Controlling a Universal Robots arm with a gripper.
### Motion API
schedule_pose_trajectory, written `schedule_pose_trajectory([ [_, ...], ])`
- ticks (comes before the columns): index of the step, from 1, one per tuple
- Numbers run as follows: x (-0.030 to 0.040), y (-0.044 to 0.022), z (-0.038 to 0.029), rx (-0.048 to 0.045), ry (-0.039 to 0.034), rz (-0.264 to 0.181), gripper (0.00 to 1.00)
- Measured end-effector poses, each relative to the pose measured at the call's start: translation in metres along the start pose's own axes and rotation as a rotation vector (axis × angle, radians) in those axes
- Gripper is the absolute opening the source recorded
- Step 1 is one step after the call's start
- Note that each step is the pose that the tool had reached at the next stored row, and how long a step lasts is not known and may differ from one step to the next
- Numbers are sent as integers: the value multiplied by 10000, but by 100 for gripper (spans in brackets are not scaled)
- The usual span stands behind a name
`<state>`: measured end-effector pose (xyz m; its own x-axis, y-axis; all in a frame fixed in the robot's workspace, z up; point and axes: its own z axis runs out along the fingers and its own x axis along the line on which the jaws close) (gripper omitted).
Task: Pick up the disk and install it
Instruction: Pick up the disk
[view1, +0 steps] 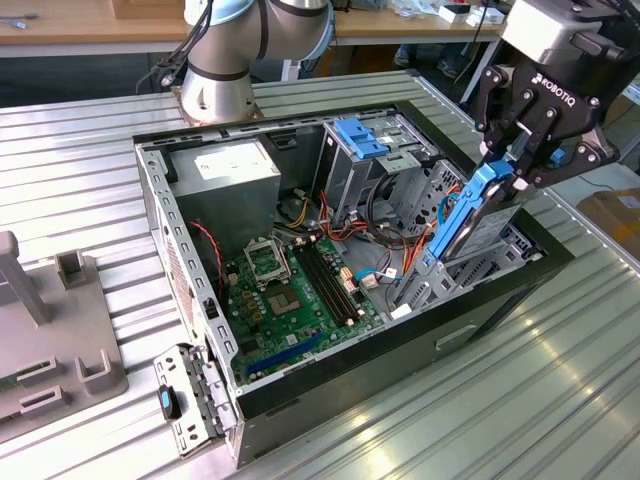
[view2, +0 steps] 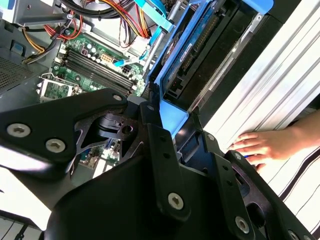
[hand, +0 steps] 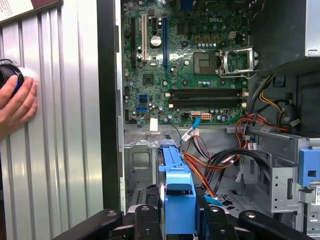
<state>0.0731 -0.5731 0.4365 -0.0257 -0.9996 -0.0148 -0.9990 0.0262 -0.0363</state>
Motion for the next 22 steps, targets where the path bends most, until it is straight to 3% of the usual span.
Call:
schedule_pose_trajectory([
  [4,6,4,114,0,4,0,37],
  [22,39,13,387,0,2,0,37],
])
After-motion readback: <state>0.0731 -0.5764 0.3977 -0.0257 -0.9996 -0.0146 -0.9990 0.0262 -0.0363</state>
